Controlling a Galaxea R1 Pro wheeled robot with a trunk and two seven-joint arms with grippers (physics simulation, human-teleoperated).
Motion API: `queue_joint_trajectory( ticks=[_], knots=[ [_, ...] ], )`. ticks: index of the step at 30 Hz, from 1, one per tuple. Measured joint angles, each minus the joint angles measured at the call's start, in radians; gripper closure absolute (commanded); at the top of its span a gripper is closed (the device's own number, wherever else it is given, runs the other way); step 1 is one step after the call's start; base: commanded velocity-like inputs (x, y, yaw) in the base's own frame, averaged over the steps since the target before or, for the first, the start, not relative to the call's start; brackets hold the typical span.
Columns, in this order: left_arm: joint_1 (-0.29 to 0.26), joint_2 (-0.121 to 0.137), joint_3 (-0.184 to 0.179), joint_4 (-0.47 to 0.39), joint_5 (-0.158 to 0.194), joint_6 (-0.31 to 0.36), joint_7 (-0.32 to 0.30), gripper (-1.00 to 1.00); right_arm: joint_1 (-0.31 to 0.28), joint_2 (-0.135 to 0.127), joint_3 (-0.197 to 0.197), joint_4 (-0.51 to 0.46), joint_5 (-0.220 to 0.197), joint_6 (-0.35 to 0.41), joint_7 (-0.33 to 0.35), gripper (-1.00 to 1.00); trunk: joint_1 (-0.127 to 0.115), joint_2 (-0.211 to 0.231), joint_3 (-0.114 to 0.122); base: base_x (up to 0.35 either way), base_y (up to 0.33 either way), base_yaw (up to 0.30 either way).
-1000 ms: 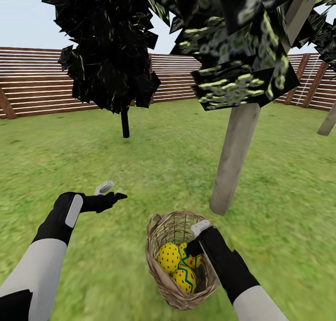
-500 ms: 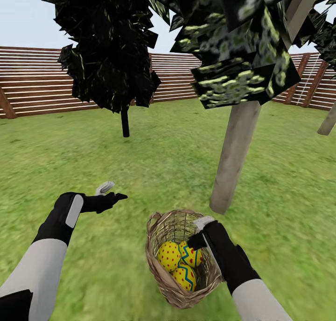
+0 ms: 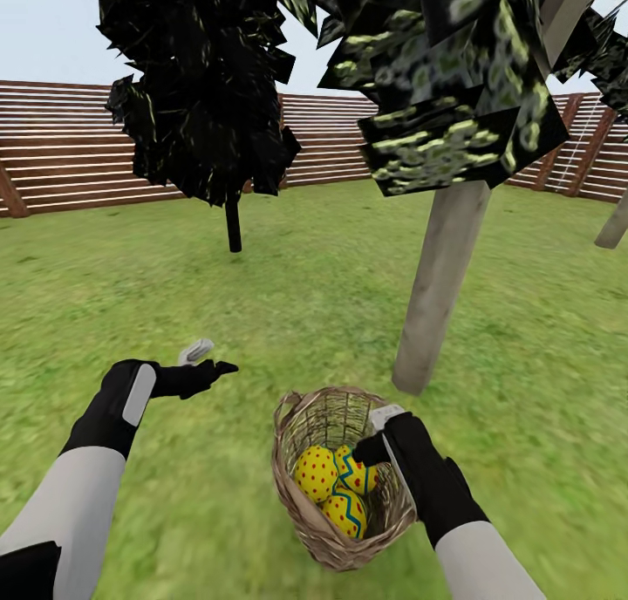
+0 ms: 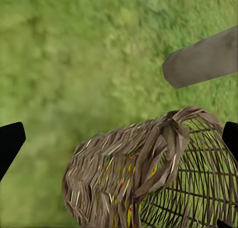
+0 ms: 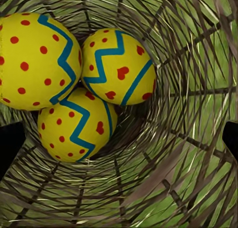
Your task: Take the three Easter eggs out of the wicker basket on the lawn in the garden, then place them on the lawn next to a single tree (choose any tree) so that all three eggs are next to the same tree and none are left in the basket.
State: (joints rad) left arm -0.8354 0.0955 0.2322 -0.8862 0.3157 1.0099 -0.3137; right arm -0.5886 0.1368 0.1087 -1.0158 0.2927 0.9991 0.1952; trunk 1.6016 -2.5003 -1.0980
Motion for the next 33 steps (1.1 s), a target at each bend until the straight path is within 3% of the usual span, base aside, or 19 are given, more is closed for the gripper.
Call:
queue_joint_trajectory(
  ticks=[4,12,18,20,22,23,26,33],
  knots=[
    [0.0,0.001,0.001,0.0,0.0,0.0,0.0,-1.0,-0.013,0.008,-0.008,0.049,0.001,0.002,-0.001,-1.0,0.001,-0.001,-0.012,0.0,0.0,0.0],
    [0.0,0.002,0.002,0.003,-0.001,0.0,0.0,-1.0,-0.147,0.015,-0.173,0.325,0.002,-0.004,-0.001,-1.0,0.003,-0.001,-0.023,0.0,0.0,0.0],
    [-0.001,0.001,0.002,0.003,0.0,0.0,0.0,-1.0,-0.187,0.016,-0.217,0.383,-0.002,-0.006,0.001,-1.0,0.004,-0.002,-0.031,0.0,0.0,0.0],
    [-0.001,0.001,0.002,0.003,0.0,0.0,0.0,-1.0,-0.208,0.014,-0.218,0.422,-0.054,-0.007,0.002,-1.0,0.004,-0.002,-0.031,0.0,0.0,0.0],
    [-0.001,0.001,0.002,0.003,-0.001,0.0,0.0,-1.0,-0.226,0.01,-0.217,0.462,-0.131,-0.008,-0.001,-1.0,0.005,-0.002,-0.039,0.0,0.0,0.0],
    [-0.001,0.001,0.003,0.003,0.0,0.0,0.0,-1.0,-0.245,0.009,-0.216,0.5,-0.189,-0.008,-0.003,-1.0,0.004,-0.002,-0.039,0.0,0.0,0.0],
    [-0.001,0.001,0.002,0.003,-0.001,0.0,0.0,-1.0,-0.267,0.008,-0.217,0.537,-0.224,-0.01,-0.001,-1.0,0.005,-0.002,-0.042,0.0,0.0,0.0],
    [-0.001,0.001,0.002,0.003,-0.001,0.0,0.0,-1.0,-0.282,0.008,-0.217,0.547,-0.234,-0.011,0.0,-1.0,0.006,-0.003,-0.054,0.0,0.0,0.0]
  ],
)
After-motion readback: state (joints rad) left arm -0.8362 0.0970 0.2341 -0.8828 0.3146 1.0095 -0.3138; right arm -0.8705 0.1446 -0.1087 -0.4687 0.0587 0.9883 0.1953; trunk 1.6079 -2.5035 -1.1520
